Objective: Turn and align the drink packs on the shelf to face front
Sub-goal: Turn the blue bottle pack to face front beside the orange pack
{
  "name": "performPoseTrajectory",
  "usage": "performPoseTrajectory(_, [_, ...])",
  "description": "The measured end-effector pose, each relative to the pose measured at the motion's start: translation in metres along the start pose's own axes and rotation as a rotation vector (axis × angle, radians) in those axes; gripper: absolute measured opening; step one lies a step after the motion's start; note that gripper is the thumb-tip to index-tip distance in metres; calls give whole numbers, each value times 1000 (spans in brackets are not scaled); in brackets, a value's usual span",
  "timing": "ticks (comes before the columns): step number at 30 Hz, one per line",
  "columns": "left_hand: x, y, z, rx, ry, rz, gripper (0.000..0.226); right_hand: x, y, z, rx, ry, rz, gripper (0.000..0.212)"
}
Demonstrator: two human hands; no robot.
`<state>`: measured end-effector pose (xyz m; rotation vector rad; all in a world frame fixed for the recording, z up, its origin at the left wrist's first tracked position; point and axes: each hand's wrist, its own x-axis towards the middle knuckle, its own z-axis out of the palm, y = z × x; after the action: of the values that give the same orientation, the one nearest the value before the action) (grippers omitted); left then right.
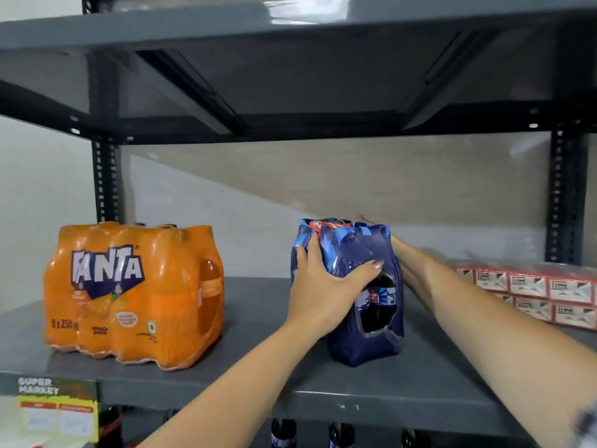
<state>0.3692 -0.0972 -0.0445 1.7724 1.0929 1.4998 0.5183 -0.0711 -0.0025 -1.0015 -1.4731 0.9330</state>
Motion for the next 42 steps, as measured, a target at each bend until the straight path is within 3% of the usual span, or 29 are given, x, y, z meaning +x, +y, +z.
performPoseTrajectory(2, [4, -3, -7, -70, -42, 16, 105, -7, -11, 21, 47, 1, 11, 81])
performPoseTrajectory(4, [7, -6, -18, -196, -114, 9, 84, 6, 1, 22, 21, -7, 46, 90])
performPoseTrajectory(6, [7, -8, -32, -326, -195, 4, 56, 16, 6, 17, -161, 53, 74, 73])
performPoseTrajectory(8, [4, -11, -47, -460, -168, -46, 33, 27, 12, 10, -188, 50, 80, 50])
performPoseTrajectory(12, [5, -10, -77, -537, -141, -279, 24, 17, -8, 9, -383, 102, 210, 61])
performPoseTrajectory(17, [6, -7, -95, -527, -150, -389, 28, 6, -4, -2, -421, 227, 142, 69])
performPoseTrajectory(20, [2, -6, -90, -483, -47, -437, 39, -6, -1, -7, -481, 302, 98, 78])
performPoseTrajectory(23, [11, -8, -84, -450, 107, -505, 41, -25, -2, -4, -541, 386, 72, 70])
performPoseTrajectory(27, [29, -21, -83, -454, 157, -521, 33, -44, -3, 6, -459, 397, 33, 71])
performPoseTrajectory(29, [30, -26, -82, -444, 171, -510, 40, -47, 2, 8, -407, 419, 3, 76])
performPoseTrajectory(31, [28, -28, -79, -443, 171, -477, 54, -46, 7, 8, -286, 347, 36, 85])
performPoseTrajectory(33, [26, -30, -76, -409, 155, -421, 64, -46, 7, 6, -89, 160, 123, 89])
performPoseTrajectory(35, [26, -31, -76, -351, 156, -388, 64, -45, 7, 2, -23, 55, 145, 78])
performPoseTrajectory(38, [25, -29, -77, -304, 168, -388, 60, -45, 10, 3, -48, 63, 93, 54])
performPoseTrajectory(42, [18, -24, -80, -265, 209, -414, 58, -55, 9, 8, -32, 63, 83, 46])
